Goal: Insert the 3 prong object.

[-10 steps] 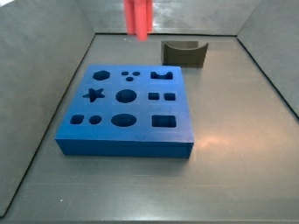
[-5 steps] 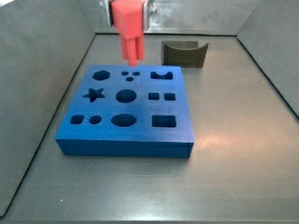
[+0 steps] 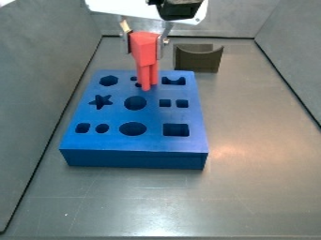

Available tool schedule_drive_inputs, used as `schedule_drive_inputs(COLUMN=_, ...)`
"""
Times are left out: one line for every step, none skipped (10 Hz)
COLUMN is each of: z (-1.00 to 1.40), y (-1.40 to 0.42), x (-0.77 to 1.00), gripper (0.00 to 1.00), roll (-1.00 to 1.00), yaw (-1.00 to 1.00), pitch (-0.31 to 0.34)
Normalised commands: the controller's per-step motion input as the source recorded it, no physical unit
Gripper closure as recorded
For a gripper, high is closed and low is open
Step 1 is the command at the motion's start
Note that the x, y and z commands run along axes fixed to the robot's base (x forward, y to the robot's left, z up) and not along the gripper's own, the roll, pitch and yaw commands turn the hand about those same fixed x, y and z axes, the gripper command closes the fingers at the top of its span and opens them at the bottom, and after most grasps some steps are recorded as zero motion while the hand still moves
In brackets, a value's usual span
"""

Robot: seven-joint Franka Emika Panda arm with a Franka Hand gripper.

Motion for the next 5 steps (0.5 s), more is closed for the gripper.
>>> schedule_drive_inputs(z=-0.11, y=0.1, x=0.03, gripper=1.0, roll=-0.08, yaw=-0.09, pitch=0.016)
schedule_drive_inputs(z=-0.22, y=0.2, x=0.0, gripper=1.0, roll=0.07, yaw=-0.1, pitch=0.093)
schedule_drive_inputs(z=-0.26, y=0.19, x=-0.12, gripper=1.0, roll=0.08, yaw=-0.06, pitch=0.089)
schedule_drive_inputs(z=-0.2, y=0.0, x=-0.16, gripper=1.0, roll=0.07, yaw=0.0, pitch=0.054)
schedule_drive_inputs(z=-0.09, y=-0.06, x=-0.19, gripper=1.0, roll=0.02, yaw=0.0, pitch=0.024)
